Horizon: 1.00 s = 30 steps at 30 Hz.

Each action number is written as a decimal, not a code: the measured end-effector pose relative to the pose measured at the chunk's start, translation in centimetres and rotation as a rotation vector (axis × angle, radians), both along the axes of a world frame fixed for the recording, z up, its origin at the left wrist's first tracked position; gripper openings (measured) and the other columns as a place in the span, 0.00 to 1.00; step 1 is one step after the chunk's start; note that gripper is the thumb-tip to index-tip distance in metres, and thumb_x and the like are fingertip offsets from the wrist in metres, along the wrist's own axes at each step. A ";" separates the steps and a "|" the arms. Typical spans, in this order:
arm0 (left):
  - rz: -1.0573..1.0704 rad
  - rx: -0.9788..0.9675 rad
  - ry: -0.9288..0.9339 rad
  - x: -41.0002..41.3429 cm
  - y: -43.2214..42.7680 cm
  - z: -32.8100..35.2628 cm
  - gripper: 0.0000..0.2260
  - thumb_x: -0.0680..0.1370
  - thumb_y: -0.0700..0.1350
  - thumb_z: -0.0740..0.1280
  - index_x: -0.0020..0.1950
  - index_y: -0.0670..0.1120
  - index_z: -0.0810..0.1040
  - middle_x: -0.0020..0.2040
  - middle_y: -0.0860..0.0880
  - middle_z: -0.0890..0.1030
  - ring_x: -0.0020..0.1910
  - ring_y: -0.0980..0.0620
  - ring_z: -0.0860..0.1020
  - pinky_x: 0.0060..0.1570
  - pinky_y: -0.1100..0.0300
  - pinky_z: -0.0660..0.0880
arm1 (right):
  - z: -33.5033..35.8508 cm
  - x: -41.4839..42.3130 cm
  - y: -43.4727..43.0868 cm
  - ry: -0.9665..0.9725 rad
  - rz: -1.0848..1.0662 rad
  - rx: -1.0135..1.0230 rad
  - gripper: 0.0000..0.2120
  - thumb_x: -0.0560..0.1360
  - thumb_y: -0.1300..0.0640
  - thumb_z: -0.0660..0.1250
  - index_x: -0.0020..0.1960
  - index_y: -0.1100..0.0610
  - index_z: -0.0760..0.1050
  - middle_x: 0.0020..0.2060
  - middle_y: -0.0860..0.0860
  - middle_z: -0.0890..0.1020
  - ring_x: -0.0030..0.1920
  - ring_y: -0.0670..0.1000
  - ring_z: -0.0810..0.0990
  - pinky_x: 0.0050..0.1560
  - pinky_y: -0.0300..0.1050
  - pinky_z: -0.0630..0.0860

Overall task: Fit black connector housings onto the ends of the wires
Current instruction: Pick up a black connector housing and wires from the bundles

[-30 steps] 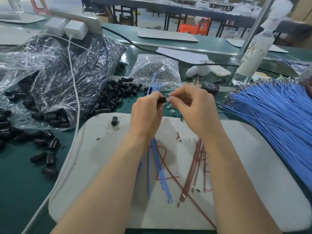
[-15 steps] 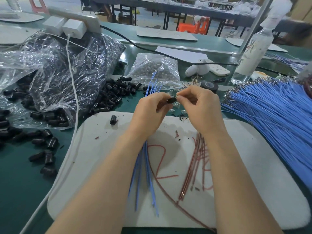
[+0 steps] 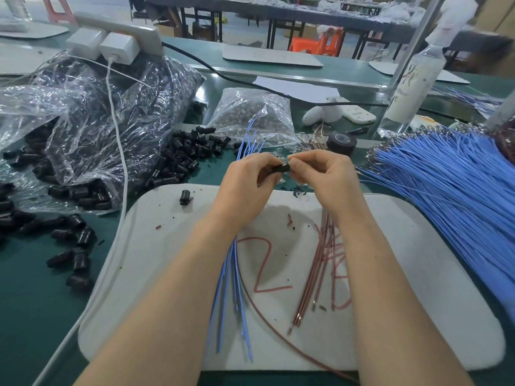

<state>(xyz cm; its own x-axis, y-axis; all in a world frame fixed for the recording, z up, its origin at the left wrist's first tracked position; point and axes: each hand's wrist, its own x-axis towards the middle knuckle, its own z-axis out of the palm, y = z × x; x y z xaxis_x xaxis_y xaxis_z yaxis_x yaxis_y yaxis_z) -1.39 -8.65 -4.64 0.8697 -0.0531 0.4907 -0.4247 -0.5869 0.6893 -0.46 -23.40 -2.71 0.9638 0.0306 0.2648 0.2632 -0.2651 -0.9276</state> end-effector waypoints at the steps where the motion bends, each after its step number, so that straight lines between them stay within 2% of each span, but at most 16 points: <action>1: 0.003 -0.018 0.034 0.0 -0.1 0.0 0.07 0.74 0.37 0.68 0.52 0.44 0.81 0.39 0.51 0.79 0.34 0.59 0.72 0.41 0.69 0.69 | -0.1 0.0 0.2 0.009 -0.006 0.029 0.09 0.74 0.64 0.69 0.41 0.51 0.80 0.32 0.44 0.83 0.34 0.40 0.80 0.41 0.33 0.77; 5: 0.019 -0.057 0.118 0.1 -0.2 -0.3 0.06 0.74 0.39 0.68 0.50 0.46 0.80 0.39 0.51 0.80 0.34 0.57 0.73 0.40 0.69 0.70 | -0.5 0.1 0.8 -0.022 -0.023 -0.058 0.06 0.75 0.64 0.68 0.46 0.53 0.81 0.37 0.47 0.83 0.39 0.43 0.81 0.48 0.40 0.79; 7: 0.042 -0.048 0.114 0.2 -0.1 -0.3 0.06 0.75 0.40 0.68 0.51 0.46 0.80 0.39 0.53 0.80 0.36 0.55 0.74 0.43 0.65 0.71 | -0.4 0.1 0.9 -0.066 -0.066 -0.103 0.06 0.75 0.63 0.68 0.46 0.53 0.80 0.39 0.48 0.83 0.41 0.46 0.81 0.50 0.42 0.79; 10: 0.097 -0.104 0.094 0.3 0.2 -0.4 0.06 0.76 0.39 0.67 0.51 0.46 0.79 0.40 0.53 0.79 0.40 0.53 0.77 0.46 0.63 0.73 | -0.2 0.2 0.7 -0.096 -0.148 -0.074 0.07 0.76 0.63 0.67 0.47 0.53 0.79 0.41 0.48 0.83 0.44 0.48 0.82 0.53 0.46 0.79; 14: 0.132 -0.235 0.070 0.4 0.5 -0.3 0.07 0.76 0.35 0.65 0.51 0.44 0.76 0.43 0.51 0.80 0.45 0.52 0.79 0.51 0.61 0.75 | 0.0 0.1 0.8 -0.098 -0.178 -0.097 0.09 0.75 0.65 0.65 0.47 0.53 0.79 0.40 0.44 0.82 0.41 0.42 0.80 0.50 0.39 0.78; 16: 0.126 -0.263 0.059 0.4 0.5 -0.3 0.07 0.76 0.34 0.65 0.52 0.44 0.76 0.44 0.51 0.81 0.46 0.53 0.79 0.52 0.62 0.75 | 0.0 0.0 1.1 -0.103 -0.164 -0.103 0.07 0.74 0.65 0.66 0.46 0.54 0.80 0.38 0.44 0.82 0.39 0.42 0.79 0.48 0.37 0.77; 21: 0.098 -0.298 0.030 0.2 0.4 -0.2 0.07 0.76 0.33 0.64 0.52 0.42 0.76 0.46 0.49 0.81 0.46 0.55 0.79 0.50 0.66 0.74 | 0.2 -0.4 2.0 -0.104 -0.060 -0.012 0.06 0.75 0.66 0.68 0.48 0.56 0.77 0.42 0.51 0.82 0.43 0.48 0.80 0.51 0.44 0.78; 25: 0.073 -0.275 0.045 0.1 0.3 -0.2 0.08 0.76 0.32 0.63 0.51 0.42 0.76 0.45 0.48 0.81 0.46 0.51 0.80 0.52 0.60 0.76 | 0.3 -0.6 2.4 -0.142 -0.024 -0.052 0.08 0.74 0.65 0.68 0.45 0.53 0.78 0.40 0.46 0.82 0.42 0.43 0.81 0.51 0.40 0.78; 30: 0.044 -0.266 0.066 0.1 0.0 -0.2 0.08 0.76 0.33 0.63 0.50 0.44 0.76 0.43 0.47 0.81 0.45 0.48 0.79 0.52 0.55 0.77 | 0.3 -0.8 2.6 -0.212 -0.030 -0.125 0.07 0.76 0.65 0.66 0.45 0.53 0.77 0.41 0.44 0.80 0.44 0.44 0.81 0.51 0.36 0.77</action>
<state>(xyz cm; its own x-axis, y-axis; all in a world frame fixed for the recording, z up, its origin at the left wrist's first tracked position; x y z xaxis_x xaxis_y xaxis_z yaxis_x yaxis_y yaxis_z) -1.34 -8.66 -4.84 0.8988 0.1092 0.4246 -0.3518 -0.3982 0.8471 -1.28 -20.80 -2.46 0.8881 0.0477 0.4572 0.4386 -0.3853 -0.8119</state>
